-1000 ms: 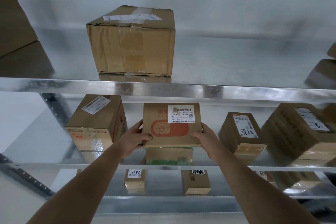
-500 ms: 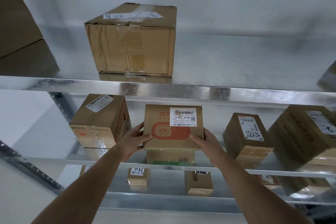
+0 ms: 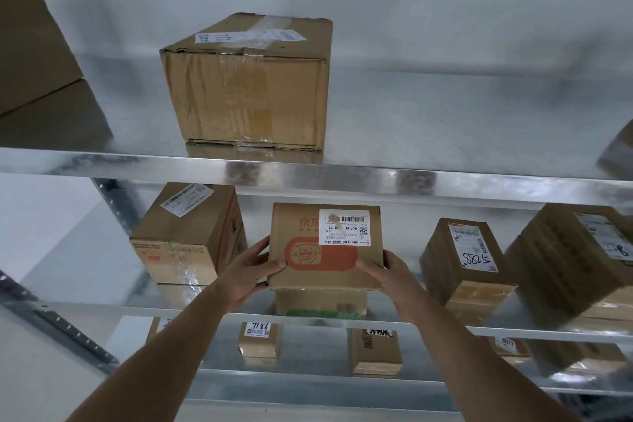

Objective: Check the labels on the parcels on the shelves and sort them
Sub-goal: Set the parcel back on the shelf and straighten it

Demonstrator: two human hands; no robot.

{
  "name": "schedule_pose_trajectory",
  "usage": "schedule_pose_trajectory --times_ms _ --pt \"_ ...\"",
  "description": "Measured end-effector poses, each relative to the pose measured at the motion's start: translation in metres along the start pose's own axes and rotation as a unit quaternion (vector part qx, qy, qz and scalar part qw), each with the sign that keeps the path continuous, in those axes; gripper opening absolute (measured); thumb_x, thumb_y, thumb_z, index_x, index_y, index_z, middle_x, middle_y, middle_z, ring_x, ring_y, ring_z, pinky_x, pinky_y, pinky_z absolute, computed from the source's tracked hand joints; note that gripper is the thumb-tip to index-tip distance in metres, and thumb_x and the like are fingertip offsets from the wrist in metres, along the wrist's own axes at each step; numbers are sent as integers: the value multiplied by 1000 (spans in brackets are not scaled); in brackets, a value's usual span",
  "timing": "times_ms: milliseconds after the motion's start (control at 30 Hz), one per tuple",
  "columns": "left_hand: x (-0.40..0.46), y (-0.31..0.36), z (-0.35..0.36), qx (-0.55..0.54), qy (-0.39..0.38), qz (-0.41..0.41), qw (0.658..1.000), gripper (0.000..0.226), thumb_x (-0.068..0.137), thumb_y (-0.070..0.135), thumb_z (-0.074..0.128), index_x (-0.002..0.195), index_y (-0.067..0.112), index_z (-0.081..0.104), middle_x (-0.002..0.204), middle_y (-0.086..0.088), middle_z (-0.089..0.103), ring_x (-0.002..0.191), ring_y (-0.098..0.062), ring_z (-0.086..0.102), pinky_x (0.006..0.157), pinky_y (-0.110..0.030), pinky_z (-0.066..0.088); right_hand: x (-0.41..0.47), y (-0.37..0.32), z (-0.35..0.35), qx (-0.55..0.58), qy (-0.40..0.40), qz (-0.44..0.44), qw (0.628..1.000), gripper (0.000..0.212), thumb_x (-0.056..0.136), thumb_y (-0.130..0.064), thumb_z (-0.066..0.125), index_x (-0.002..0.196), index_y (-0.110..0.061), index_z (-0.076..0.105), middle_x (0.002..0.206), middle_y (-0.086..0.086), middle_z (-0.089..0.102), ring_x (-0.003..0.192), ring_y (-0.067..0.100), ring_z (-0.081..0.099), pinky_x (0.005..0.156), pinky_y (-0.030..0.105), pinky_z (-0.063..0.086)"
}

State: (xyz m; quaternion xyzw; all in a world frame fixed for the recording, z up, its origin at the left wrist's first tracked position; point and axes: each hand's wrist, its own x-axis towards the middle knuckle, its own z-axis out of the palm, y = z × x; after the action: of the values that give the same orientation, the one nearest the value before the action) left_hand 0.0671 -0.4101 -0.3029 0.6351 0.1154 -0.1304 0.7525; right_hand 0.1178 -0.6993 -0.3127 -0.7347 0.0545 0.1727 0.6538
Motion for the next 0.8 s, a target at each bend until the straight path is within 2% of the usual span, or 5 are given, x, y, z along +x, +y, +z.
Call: schedule_pose_trajectory --times_ms 233,333,533,600,800 --pt "8 -3 -5 -66 27 0 997 59 92 -3 64 145 21 53 122 -15 72 114 -32 68 86 -44 58 -10 -14 -3 82 49 72 993 54 101 -65 37 140 -31 51 159 5 38 143 25 38 111 52 30" --pt "11 -3 3 -101 15 -3 995 49 95 -7 58 137 17 58 118 -18 73 104 -31 72 77 -43 63 -15 -23 -8 84 56 50 994 35 105 -48 46 132 -27 50 140 5 55 110 16 56 94 43 36" --pt "22 -8 7 -105 21 -12 994 49 96 -3 58 142 12 55 124 -19 70 117 -38 65 86 -52 59 -22 -22 -36 64 36 30 997 109 74 -66 70 160 -29 15 160 8 36 141 34 43 107 53 38" --pt "21 -2 13 -73 47 7 996 44 97 -4 58 139 11 56 120 -17 72 110 -34 68 81 -46 60 -25 -22 -40 44 35 23 998 122 64 -72 77 159 -18 24 155 11 44 138 35 47 110 52 38" --pt "27 8 42 79 92 82 989 41 97 -4 61 133 14 63 129 -15 67 94 -14 69 68 -18 59 -31 -28 -38 133 59 -27 989 36 90 -25 74 124 -16 64 101 3 78 92 21 73 72 35 55"
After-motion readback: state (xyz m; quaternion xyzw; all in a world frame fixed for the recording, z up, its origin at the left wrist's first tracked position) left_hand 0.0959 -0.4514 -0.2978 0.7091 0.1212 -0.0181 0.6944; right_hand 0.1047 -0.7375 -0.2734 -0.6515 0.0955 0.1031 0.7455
